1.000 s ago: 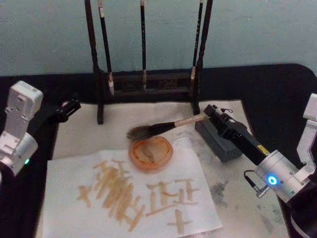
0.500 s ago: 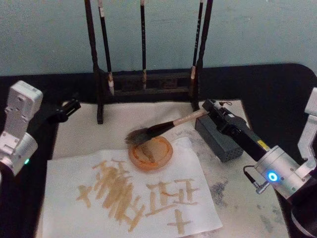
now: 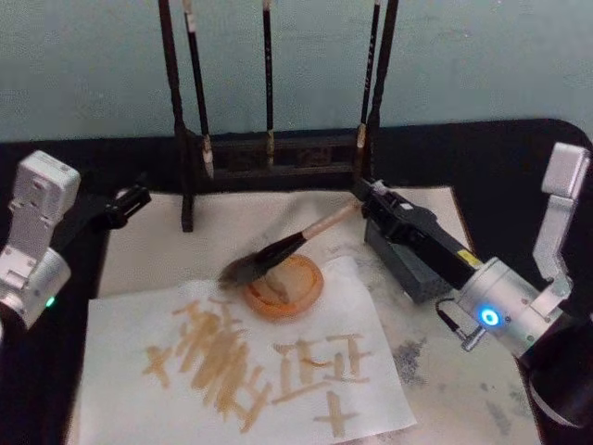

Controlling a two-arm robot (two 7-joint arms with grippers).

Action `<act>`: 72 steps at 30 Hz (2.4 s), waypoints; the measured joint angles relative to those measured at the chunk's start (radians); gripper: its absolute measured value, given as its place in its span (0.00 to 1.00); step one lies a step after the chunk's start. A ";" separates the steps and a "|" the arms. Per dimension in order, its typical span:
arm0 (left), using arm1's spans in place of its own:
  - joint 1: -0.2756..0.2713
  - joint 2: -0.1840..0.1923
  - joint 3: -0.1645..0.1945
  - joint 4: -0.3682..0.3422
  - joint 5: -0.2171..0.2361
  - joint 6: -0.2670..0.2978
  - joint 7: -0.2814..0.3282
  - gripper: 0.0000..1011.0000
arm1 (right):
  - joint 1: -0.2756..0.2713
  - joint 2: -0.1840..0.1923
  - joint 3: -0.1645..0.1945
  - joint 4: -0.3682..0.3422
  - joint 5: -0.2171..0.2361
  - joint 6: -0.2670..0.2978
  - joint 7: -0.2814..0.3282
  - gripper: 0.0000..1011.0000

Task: Pick up the brush from the inkstone, write on the paper, then place the brush back to its original position.

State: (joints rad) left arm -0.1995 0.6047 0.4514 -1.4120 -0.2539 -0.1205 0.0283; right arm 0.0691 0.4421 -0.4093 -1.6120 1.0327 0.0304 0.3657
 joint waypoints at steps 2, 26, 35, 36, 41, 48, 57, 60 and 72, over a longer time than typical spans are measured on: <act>0.000 0.000 0.000 0.000 0.000 0.000 0.000 0.99 | 0.008 0.000 -0.008 -0.008 -0.006 0.008 -0.008 0.20; 0.000 0.000 0.000 0.000 0.000 0.000 0.000 0.99 | 0.043 0.068 -0.076 -0.174 -0.203 0.096 -0.084 0.20; 0.000 0.000 0.000 0.000 0.000 0.000 0.000 0.99 | 0.028 0.079 -0.083 -0.228 -0.246 0.107 -0.068 0.20; 0.000 0.000 0.000 0.000 0.000 0.000 0.000 0.99 | 0.025 0.081 -0.084 -0.237 -0.253 0.108 -0.066 0.20; 0.000 0.000 0.000 0.000 0.000 0.000 0.000 0.99 | 0.015 0.086 -0.089 -0.262 -0.278 0.110 -0.059 0.20; 0.000 0.000 0.000 0.000 0.000 0.000 0.000 0.99 | 0.006 0.093 -0.101 -0.295 -0.320 0.119 -0.044 0.20; 0.000 0.000 0.000 0.000 0.000 0.000 0.000 0.99 | 0.003 0.078 -0.110 -0.289 -0.333 0.119 -0.018 0.20; 0.000 0.000 0.000 0.000 0.000 0.000 0.000 0.99 | 0.004 0.070 -0.111 -0.279 -0.334 0.118 -0.014 0.20; 0.000 0.000 0.000 0.000 0.000 0.000 0.000 0.99 | -0.004 0.061 -0.097 -0.257 -0.337 0.115 -0.015 0.20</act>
State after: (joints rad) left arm -0.1995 0.6047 0.4514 -1.4120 -0.2539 -0.1205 0.0283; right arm 0.0648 0.5030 -0.5063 -1.8686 0.6958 0.1458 0.3506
